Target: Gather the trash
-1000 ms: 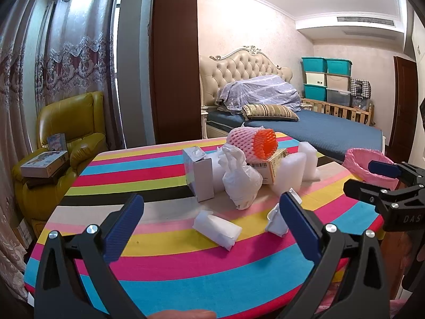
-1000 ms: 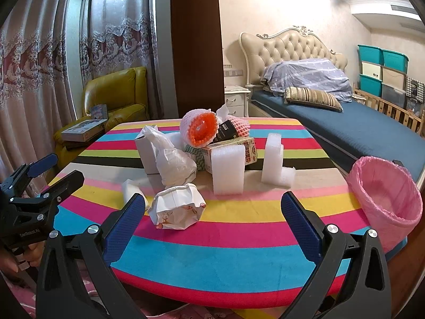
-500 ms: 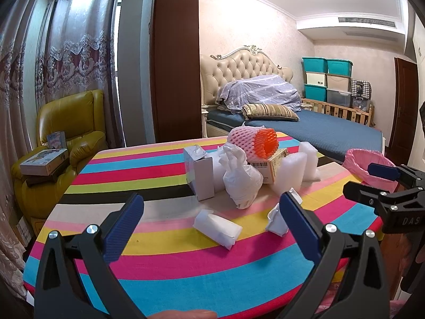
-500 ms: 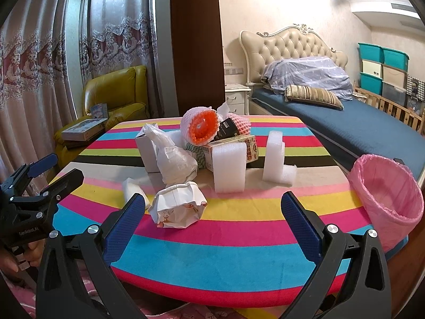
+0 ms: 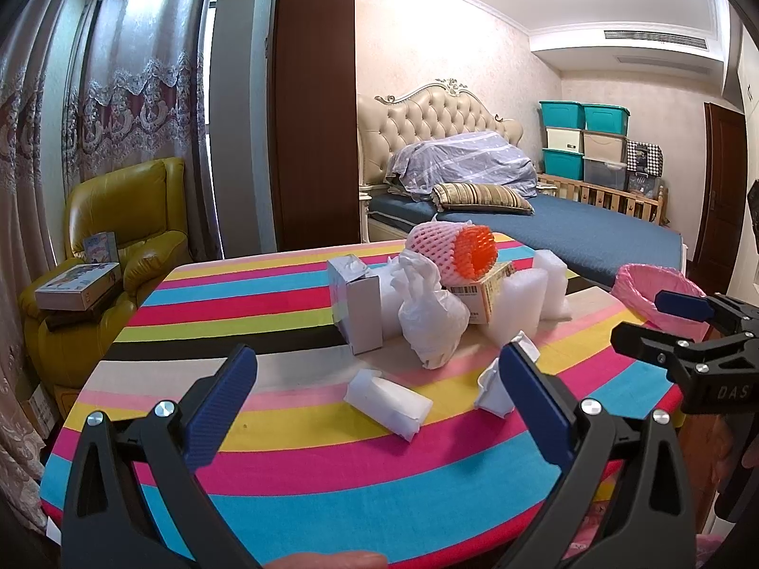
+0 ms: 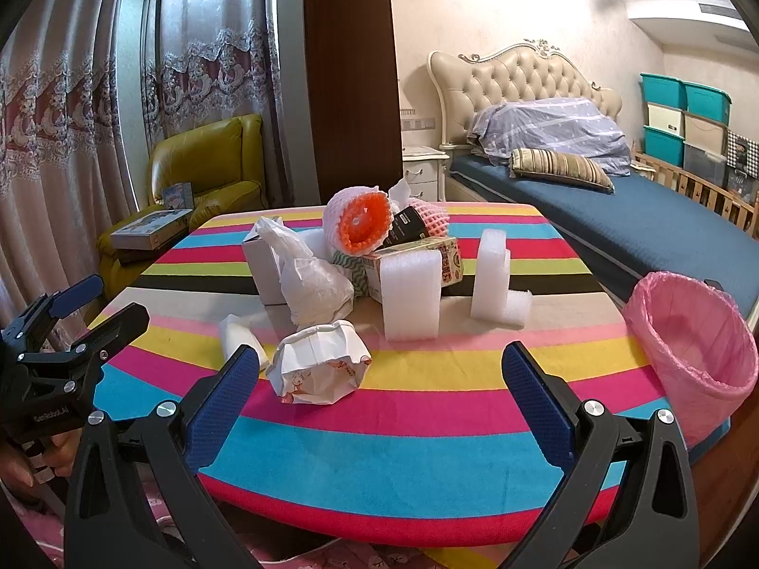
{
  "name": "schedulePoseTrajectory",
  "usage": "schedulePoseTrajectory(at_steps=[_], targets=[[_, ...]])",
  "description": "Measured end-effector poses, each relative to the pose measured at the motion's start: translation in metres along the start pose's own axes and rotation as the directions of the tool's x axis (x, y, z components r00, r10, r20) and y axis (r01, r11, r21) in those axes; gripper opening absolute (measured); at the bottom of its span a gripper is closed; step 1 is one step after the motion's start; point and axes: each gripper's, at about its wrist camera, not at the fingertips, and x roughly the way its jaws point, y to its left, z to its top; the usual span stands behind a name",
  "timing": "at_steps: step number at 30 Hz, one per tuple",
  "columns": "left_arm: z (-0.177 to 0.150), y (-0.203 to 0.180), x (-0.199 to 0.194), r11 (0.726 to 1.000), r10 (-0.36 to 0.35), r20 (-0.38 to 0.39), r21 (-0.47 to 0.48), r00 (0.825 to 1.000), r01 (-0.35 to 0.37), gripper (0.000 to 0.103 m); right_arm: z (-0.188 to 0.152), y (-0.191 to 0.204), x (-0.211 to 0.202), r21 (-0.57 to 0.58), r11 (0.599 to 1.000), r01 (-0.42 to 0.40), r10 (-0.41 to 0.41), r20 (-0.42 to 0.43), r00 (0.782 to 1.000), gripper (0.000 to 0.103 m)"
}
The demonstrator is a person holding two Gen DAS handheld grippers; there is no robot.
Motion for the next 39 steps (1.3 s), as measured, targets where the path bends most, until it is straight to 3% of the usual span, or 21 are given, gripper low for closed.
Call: schedulePoseTrajectory(at_steps=[28,39], targets=[[-0.001,0.002,0.001,1.000,0.000,-0.007,-0.011,1.000,0.000,0.099,-0.004,0.002,0.003,0.002,1.000,-0.001,0.001,-0.012,1.000,0.096],[-0.006,0.023,0.013,0.999,0.022,-0.043,-0.042,0.999,-0.024,0.099,-0.013,0.012,0.032,-0.006,1.000,-0.019,0.018,-0.070,0.997,0.096]])
